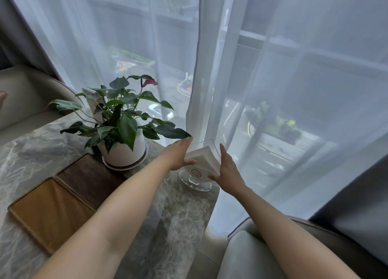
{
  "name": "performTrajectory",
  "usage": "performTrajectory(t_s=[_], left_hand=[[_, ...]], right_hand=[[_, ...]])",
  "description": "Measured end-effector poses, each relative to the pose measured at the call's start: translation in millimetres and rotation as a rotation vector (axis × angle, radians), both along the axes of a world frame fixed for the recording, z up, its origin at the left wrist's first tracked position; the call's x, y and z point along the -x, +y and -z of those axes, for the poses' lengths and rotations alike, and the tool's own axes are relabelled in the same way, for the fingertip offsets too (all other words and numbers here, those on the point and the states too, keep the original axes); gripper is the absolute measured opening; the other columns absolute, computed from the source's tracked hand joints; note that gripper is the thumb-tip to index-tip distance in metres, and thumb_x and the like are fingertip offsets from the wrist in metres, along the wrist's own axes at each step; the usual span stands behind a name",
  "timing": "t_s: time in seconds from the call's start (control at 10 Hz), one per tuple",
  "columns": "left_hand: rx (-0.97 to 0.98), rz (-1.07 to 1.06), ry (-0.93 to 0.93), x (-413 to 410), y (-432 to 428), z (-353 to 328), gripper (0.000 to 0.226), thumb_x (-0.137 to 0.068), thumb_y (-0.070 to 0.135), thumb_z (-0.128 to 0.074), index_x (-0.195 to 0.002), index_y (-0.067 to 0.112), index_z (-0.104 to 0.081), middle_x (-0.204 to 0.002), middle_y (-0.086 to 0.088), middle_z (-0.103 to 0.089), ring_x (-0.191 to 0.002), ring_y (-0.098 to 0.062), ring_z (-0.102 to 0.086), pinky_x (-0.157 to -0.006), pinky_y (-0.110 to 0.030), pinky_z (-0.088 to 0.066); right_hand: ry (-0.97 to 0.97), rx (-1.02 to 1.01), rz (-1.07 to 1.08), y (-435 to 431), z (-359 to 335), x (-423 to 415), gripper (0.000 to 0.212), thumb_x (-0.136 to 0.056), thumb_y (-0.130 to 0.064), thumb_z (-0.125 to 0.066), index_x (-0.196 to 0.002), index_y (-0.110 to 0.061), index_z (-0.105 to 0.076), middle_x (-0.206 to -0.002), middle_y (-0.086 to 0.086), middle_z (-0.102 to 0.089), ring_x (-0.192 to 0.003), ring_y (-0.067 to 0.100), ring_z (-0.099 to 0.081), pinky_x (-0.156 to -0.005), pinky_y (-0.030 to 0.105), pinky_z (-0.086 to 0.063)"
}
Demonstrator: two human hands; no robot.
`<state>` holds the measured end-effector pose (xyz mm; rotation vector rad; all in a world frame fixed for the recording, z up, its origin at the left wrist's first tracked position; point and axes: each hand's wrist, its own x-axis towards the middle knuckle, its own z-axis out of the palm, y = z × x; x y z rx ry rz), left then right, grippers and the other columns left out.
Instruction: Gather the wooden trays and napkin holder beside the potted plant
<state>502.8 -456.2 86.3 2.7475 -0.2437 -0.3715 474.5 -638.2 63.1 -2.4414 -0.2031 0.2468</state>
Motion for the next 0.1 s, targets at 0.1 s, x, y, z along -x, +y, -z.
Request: performTrajectory(t_s=[0.1], left_hand=[[0.003,0.001,-0.075,7.0,-1.9,-17.3,0.071,-0.095,0.044,-0.044,-0.151,0.014,-0.012,-0.161,-0.003,-0.015,-0.146,-0.021,-0.022,-0.116,-0.039,-0.029]], right_hand=[[-0.099,-0.011,-0.031,0.1,-18.2,9.6,0.091,-0.084,-0.027,-0.061,-0.146,-0.017,0.005,-0.157,0.004,-0.010,-0.142,0.021,-0.015,-0.112,0.033,-0.023]])
